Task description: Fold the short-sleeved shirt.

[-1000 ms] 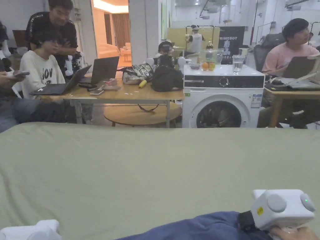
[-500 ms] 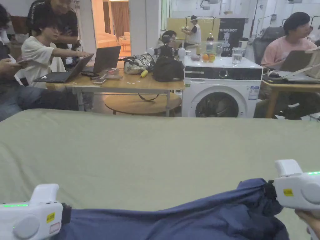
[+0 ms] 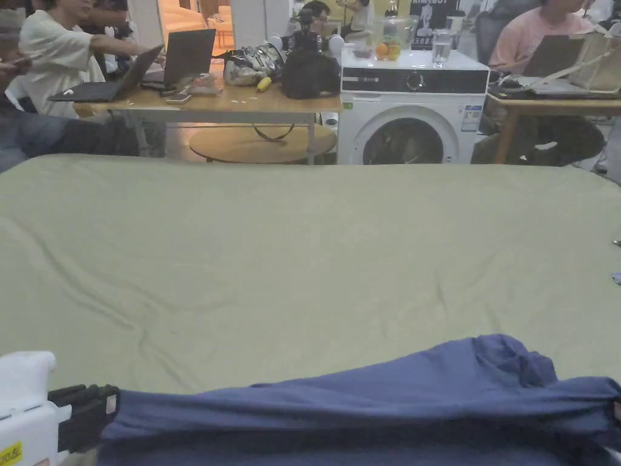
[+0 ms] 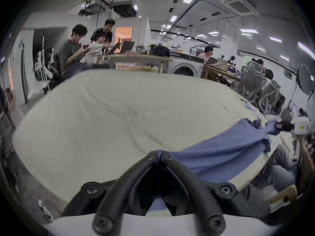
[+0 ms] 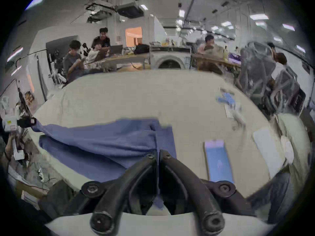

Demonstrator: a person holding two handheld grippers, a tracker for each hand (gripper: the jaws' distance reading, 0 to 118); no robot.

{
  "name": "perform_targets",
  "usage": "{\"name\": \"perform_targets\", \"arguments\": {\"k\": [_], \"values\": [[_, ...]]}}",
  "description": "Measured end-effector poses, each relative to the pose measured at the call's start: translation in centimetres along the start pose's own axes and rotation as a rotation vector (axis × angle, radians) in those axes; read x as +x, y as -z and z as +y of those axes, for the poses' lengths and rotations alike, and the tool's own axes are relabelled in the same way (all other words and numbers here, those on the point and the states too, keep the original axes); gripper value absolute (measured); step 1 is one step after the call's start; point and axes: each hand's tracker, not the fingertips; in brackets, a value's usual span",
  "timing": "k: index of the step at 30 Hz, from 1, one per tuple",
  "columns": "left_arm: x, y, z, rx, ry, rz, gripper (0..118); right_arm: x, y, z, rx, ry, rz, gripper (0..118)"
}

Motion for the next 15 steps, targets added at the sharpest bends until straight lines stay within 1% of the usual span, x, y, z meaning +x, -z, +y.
{"name": "perform_targets", "arguments": {"k": [2, 5, 6, 8, 9, 10, 11, 12, 13, 15], "values": [[0.0, 0.6, -1.8, -0.042, -0.024, -0.009, 0, 0.5, 0.9, -2.7, -0.048, 0.038, 0.002, 0], [0.2, 1.6, -3.7, -0.032, -0.005, 0.003, 0, 0.3, 2.2, -5.0, -0.062, 0.035, -0.021, 0], [-0.3, 2.3, -3.9, -0.028, 0.000, 0.006, 6, 0.1, 2.3, -5.4, -0.058, 0.029, -0.022, 4], [-0.6, 2.3, -4.1, -0.011, 0.006, -0.010, 39, -0.4, 2.2, -5.5, -0.057, 0.017, -0.022, 33], [-0.6, 1.8, -3.9, -0.004, 0.000, -0.013, 47, -0.3, 1.8, -5.4, -0.049, 0.013, -0.024, 42], [-0.6, 1.1, -3.6, 0.035, -0.008, -0.029, 47, -0.4, 1.2, -5.1, -0.010, 0.006, -0.025, 42], [-0.2, 0.4, -3.0, 0.063, -0.010, -0.031, 75, -0.7, 0.6, -4.6, 0.026, -0.017, -0.040, 70], [0.4, -0.3, -2.3, 0.106, 0.002, -0.014, 83, -1.0, -0.1, -3.9, 0.065, -0.031, -0.043, 73], [1.2, -1.1, -1.1, 0.171, 0.028, -0.001, 83, -1.1, -0.7, -3.1, 0.104, -0.034, -0.024, 72], [3.4, -2.4, 1.1, 0.268, 0.080, 0.013, 83, -2.7, -1.8, -0.6, 0.195, -0.028, 0.034, 72]]}}
